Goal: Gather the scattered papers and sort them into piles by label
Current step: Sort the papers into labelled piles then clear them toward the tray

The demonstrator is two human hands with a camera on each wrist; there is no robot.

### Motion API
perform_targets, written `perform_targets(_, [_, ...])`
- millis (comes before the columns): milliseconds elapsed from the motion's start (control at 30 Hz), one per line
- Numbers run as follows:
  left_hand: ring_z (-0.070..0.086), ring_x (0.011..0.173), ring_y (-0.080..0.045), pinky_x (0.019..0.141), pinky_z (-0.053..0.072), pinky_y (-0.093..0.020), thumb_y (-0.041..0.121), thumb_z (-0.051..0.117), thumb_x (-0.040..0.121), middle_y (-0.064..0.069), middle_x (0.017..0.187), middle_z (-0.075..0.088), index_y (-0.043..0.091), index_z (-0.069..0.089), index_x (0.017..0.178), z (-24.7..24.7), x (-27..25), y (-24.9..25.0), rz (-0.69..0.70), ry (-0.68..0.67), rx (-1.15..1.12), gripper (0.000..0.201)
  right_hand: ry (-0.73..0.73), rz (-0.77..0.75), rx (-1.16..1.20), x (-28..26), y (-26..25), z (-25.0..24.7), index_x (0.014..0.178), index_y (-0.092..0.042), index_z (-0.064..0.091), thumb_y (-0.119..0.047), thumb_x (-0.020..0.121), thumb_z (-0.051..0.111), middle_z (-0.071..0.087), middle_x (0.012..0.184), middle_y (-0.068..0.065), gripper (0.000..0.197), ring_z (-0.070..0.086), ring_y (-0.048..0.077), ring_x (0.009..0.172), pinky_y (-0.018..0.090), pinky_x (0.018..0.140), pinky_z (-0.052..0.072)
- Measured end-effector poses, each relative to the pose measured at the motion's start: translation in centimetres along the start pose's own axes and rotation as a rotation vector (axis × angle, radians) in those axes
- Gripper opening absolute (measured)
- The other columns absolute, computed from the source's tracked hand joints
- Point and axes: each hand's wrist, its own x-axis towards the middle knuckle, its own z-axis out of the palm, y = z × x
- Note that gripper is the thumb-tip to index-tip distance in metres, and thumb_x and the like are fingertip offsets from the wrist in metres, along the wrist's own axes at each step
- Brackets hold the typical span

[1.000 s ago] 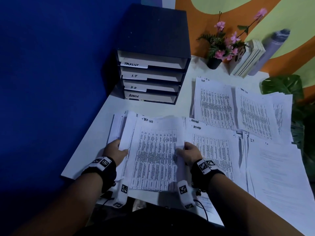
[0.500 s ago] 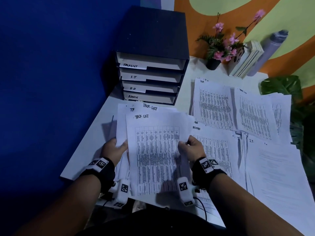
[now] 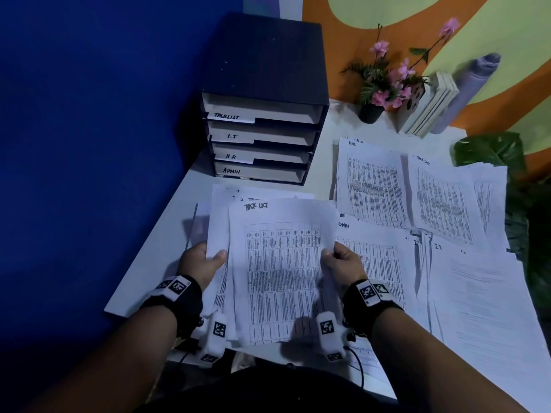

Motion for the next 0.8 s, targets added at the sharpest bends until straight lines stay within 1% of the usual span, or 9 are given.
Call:
perform_targets(133, [0.063,0.087,-0.021,0.077,0.045,-0.026,0.024,0.067,0.088,-0.003,0.093,0.068,0.011,0.067,0.096,0.3,-0.1,0.3,-0.022,0.022,-0.04,0.015,-0.005,0.029,0.024,0.0,0.2,0.1,0.079,-0.022,0.069,-0.01,0.09,0.056,0.058,0.061,0.002,0.021,0.049,0.016,0.056,0.032,0.06,0.044])
perform_targets(267, [0.062,0.1,-0.026,0.087,0.045,-0.031,0.026,0.052,0.097,-0.008,0.105,0.067,0.009,0.066,0.112,0.1,0.3,0.1,-0.026,-0.033,-0.013,0.027,-0.009,0.037,0.049,-0.3,0.1,0.1,0.073,-0.014,0.058,-0.007,0.092,0.055,0.052,0.052,-0.003,0.021,0.043,0.015,0.054,0.025,0.053,0.036])
perform_targets(367, [0.059,0.112,-0.031,0.088,0.041,-0.028,0.03,0.045,0.101,-0.011,0.11,0.064,0.012,0.064,0.11,0.4,-0.4,1.7,-0.052,-0.069,-0.055,0.028,0.021,0.021,0.123,-0.1,-0.4,0.4,0.067,-0.021,0.048,-0.003,0.092,0.056,0.045,0.054,-0.001,0.031,0.036,0.014,0.054,0.022,0.049,0.031])
perform_targets(467, [0.038,0.137,-0.027,0.109,0.028,-0.032,0.051,0.027,0.1,-0.009,0.142,0.047,0.016,0.046,0.141,0.6,-1.5,4.1,-0.105,-0.125,-0.165,0.057,0.063,-0.091,0.074,-0.1,-2.0,0.8,0.077,-0.021,0.048,-0.003,0.09,0.052,0.049,0.064,0.003,0.022,0.044,0.017,0.059,0.031,0.054,0.038])
perform_targets(500, [0.035,0.139,-0.025,0.11,0.026,-0.032,0.052,0.027,0.1,-0.005,0.146,0.044,0.018,0.04,0.144,0.7,-1.8,4.7,-0.069,-0.137,-0.17,0.057,0.093,-0.131,0.063,-0.4,-3.0,1.1,0.083,-0.021,0.05,-0.004,0.09,0.051,0.052,0.066,0.003,0.018,0.047,0.018,0.058,0.033,0.053,0.041])
perform_targets(600, [0.055,0.115,-0.021,0.091,0.038,-0.026,0.029,0.048,0.099,0.002,0.12,0.058,0.022,0.048,0.132,1.2,-1.8,6.2,0.108,-0.101,-0.038,0.034,0.111,-0.216,0.146,-1.0,-5.8,1.7,0.116,-0.025,0.052,-0.007,0.093,0.052,0.055,0.079,0.003,0.03,0.056,0.012,0.056,0.031,0.054,0.05])
perform_targets(667, [0.057,0.097,-0.018,0.082,0.039,-0.025,0.015,0.047,0.097,0.002,0.11,0.06,0.021,0.05,0.128,1.6,-1.3,7.0,0.138,-0.018,0.003,0.031,0.055,-0.239,0.16,-1.1,-6.7,1.7,0.128,-0.03,0.048,-0.011,0.095,0.054,0.054,0.083,0.003,0.039,0.056,0.011,0.063,0.032,0.061,0.052])
perform_targets(733, [0.057,0.094,-0.021,0.079,0.04,-0.027,0.013,0.045,0.096,0.0,0.107,0.061,0.021,0.051,0.125,1.6,-0.6,7.7,0.112,0.077,-0.036,0.03,-0.012,-0.225,0.077,-0.9,-6.5,1.2,0.123,-0.034,0.051,-0.015,0.095,0.056,0.055,0.077,0.0,0.034,0.054,0.013,0.066,0.03,0.061,0.049])
perform_targets(800, [0.058,0.097,-0.023,0.082,0.042,-0.03,0.013,0.046,0.095,-0.001,0.111,0.063,0.019,0.053,0.12,1.6,0.0,8.1,0.11,0.169,-0.132,0.026,-0.108,-0.17,0.005,-1.0,-5.6,0.4,0.112,-0.026,0.059,-0.018,0.094,0.058,0.061,0.076,-0.001,0.02,0.056,0.017,0.069,0.03,0.06,0.049])
